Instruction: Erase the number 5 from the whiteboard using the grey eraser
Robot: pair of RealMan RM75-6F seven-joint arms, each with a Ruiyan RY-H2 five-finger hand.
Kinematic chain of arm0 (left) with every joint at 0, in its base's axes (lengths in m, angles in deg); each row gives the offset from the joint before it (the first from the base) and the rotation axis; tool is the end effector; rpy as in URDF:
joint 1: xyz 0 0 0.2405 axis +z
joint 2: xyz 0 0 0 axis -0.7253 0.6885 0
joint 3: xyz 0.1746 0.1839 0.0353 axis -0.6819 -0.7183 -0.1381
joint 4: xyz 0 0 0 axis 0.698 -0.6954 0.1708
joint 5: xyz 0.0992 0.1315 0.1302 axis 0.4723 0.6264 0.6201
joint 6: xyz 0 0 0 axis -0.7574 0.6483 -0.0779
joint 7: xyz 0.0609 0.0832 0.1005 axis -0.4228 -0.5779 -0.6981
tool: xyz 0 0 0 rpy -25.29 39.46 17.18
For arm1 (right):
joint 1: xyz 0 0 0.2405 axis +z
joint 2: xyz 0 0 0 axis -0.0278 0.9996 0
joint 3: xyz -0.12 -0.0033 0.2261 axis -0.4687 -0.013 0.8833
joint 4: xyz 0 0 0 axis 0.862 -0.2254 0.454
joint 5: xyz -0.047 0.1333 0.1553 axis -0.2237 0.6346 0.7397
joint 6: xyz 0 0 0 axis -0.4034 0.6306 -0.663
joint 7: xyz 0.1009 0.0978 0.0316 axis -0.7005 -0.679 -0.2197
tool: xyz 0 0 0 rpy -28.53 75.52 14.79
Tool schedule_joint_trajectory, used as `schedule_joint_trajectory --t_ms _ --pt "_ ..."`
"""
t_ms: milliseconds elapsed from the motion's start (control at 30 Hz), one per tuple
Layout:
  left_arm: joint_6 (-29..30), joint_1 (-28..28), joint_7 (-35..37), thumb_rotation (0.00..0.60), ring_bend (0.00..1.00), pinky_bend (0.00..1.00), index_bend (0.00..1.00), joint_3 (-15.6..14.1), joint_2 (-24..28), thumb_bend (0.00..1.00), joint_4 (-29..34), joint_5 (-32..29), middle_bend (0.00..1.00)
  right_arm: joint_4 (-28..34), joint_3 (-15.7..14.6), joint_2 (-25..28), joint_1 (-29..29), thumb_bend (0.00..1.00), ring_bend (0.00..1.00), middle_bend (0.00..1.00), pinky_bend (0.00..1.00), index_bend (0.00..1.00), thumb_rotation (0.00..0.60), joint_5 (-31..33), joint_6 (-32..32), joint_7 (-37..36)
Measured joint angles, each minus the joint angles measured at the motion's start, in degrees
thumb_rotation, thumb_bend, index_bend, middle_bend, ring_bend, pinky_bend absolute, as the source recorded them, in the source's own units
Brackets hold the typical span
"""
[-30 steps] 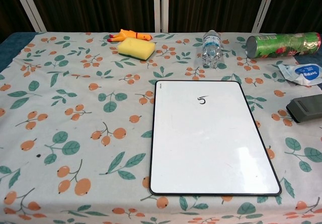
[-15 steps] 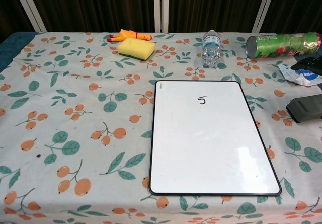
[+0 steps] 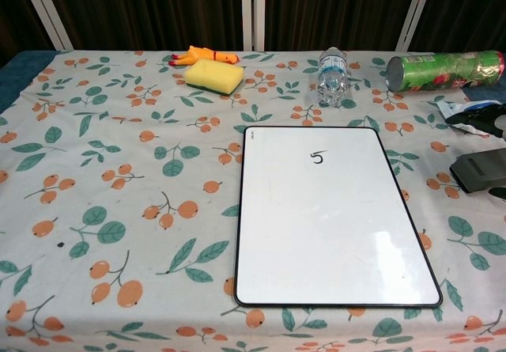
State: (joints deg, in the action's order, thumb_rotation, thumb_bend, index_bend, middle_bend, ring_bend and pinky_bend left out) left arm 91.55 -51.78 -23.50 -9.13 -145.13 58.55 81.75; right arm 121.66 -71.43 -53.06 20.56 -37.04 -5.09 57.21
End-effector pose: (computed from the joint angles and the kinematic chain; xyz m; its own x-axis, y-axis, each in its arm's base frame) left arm -0.3173 0.1765 0.1637 0.4976 0.0184 0.8672 0.8664 -0.0586 -0.4959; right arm -0.2936 -0.2691 0.0310 0.6314 -0.2860 0.7208 -0.7753 -0.2114 0.5952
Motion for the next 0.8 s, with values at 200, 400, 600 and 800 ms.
schedule_joint_trajectory --t_ms 200,400,600,800 --pt "-0.1 0.0 0.1 0.161 0.09 0.16 0.11 0.0 -0.2 0.0 -0.2 0.0 0.13 -2.1 -0.4 -1.6 -0.2 0.22 0.13 0.2 0.0 0.22 0.6 -0.9 1.5 -1.7" --pt "-0.2 -0.1 0.0 0.162 0.09 0.16 0.11 0.0 -0.3 0.0 -0.2 0.0 0.13 -2.8 -0.7 -2.4 -0.1 0.22 0.22 0.29 0.0 0.34 0.6 -0.8 1.8 -1.8" --pt "-0.3 -0.1 0.1 0.162 0.09 0.16 0.11 -0.1 -0.3 0.0 -0.3 0.0 0.13 -3.5 -0.8 -3.0 -0.2 0.23 0.27 0.35 0.0 0.41 0.6 -0.6 2.4 -1.6" --pt "-0.4 -0.1 0.2 0.163 0.09 0.16 0.11 -0.1 -0.4 0.0 -0.4 0.0 0.13 -4.4 -0.7 -3.9 -0.5 0.28 0.33 0.41 0.0 0.49 0.6 -0.7 3.7 -1.7"
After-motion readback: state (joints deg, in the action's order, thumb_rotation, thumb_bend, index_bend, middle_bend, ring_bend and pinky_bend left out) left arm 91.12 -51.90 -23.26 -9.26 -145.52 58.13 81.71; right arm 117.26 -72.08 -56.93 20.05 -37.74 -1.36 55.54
